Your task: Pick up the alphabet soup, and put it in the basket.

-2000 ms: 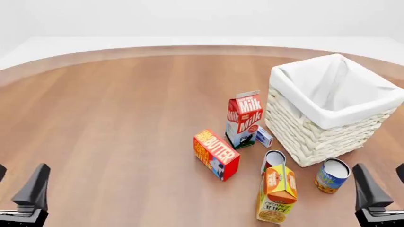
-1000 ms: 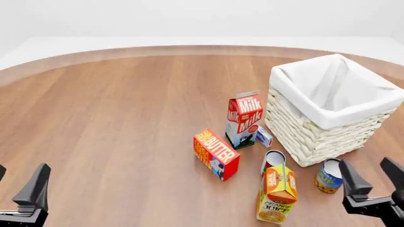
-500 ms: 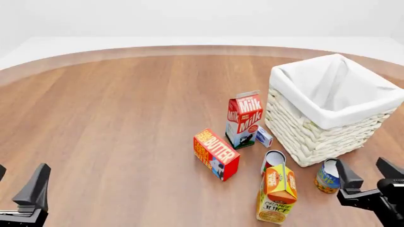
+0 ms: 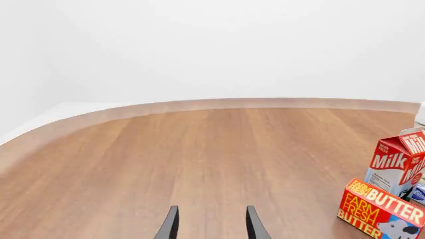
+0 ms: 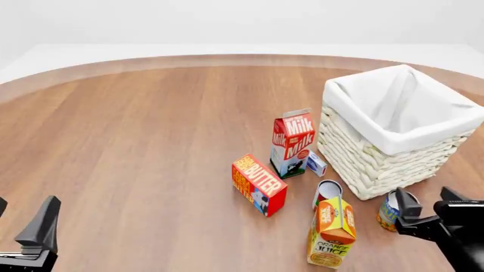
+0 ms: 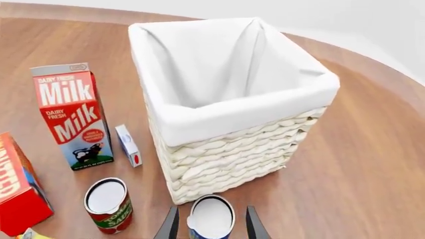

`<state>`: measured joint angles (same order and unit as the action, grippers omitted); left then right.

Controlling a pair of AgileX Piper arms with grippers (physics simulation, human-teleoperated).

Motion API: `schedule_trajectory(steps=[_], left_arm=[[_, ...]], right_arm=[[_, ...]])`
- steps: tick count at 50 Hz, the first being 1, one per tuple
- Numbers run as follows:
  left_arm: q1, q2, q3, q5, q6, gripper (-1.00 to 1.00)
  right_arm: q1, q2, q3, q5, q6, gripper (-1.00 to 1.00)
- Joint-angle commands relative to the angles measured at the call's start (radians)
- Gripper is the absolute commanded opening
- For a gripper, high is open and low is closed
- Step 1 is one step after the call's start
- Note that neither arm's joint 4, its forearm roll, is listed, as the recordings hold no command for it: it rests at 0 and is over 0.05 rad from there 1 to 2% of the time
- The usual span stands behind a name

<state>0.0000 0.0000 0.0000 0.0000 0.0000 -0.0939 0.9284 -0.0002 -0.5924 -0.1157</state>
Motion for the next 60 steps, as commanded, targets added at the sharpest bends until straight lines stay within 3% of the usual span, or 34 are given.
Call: schedule_trajectory(steps=[1,12,13,14,38,60], left_arm=[[0.000,0.000,0.000,0.000,0.000,1.00],[0.000,0.000,0.000,0.000,0.000,1.00],[0.000,0.000,0.000,0.000,0.000,1.00],[0.000,0.000,0.000,0.000,0.000,1.00],[0.000,0.000,0.000,0.000,0.000,1.00],[0.000,0.000,0.000,0.000,0.000,1.00]], right_arm=[[-0.003,0.185,0.000,-0.136,-0.007,1.00],[-0.005,0.331,0.000,-0.239,-0.005,1.00],[-0.015,0.484,0.000,-0.342,-0.007,1.00],[-0.017,0.512,0.000,-0.368,-0.005,1.00],[-0.014,0.656,0.000,-0.468,-0.021,1.00],[-0.005,0.798,0.000,-0.559,0.001,1.00]])
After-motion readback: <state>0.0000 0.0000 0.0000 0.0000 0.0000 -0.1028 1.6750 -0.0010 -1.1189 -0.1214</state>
